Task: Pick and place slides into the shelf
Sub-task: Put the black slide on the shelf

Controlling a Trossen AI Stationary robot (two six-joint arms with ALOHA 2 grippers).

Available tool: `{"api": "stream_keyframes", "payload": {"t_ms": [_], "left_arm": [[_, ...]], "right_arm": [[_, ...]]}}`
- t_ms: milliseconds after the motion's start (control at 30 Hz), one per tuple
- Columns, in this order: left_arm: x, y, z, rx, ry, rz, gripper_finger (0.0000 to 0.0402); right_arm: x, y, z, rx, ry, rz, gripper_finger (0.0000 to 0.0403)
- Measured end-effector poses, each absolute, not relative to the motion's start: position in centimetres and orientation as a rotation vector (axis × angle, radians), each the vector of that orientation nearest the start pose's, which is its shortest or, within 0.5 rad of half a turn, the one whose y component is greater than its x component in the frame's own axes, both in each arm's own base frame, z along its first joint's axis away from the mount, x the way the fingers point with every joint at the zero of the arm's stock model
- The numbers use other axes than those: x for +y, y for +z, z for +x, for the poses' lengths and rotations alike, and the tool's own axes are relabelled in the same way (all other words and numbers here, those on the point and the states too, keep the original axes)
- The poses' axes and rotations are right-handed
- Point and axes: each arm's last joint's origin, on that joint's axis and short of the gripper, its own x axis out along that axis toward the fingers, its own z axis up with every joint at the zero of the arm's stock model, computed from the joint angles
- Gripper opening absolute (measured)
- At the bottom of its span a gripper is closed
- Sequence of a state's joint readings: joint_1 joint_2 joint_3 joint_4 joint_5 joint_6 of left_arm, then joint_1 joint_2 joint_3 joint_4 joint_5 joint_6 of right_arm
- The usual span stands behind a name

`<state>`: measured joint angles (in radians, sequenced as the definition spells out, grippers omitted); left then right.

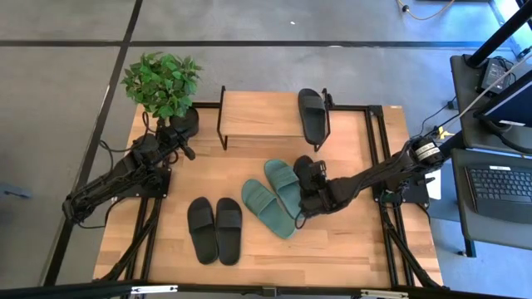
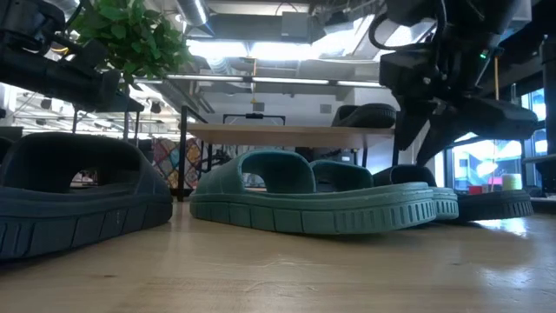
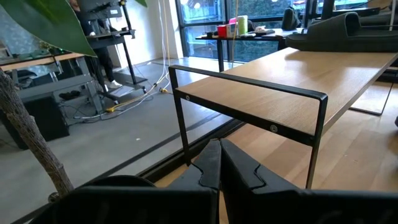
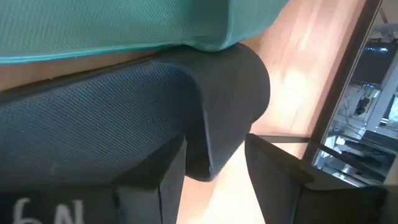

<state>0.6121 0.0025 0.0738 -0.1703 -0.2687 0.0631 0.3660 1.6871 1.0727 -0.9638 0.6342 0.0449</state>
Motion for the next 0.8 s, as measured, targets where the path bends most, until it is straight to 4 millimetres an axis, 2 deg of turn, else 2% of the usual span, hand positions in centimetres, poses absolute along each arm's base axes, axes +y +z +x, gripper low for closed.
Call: {"api": "stream_keyframes", "payload": {"t_ms": [367, 800], "left_arm": [[5.9, 17.2, 7.0, 0.129, 0.877, 0.041, 0.0000], [5.9, 17.2, 7.0, 0.129, 0.877, 0.041, 0.0000]], "right_arm": [[7.7, 16.2, 27.0, 1.354, -0.229, -0.724, 0.0167], [7.3, 16.1, 27.1, 1.377, -0.173, -0.798, 0.0167]]}}
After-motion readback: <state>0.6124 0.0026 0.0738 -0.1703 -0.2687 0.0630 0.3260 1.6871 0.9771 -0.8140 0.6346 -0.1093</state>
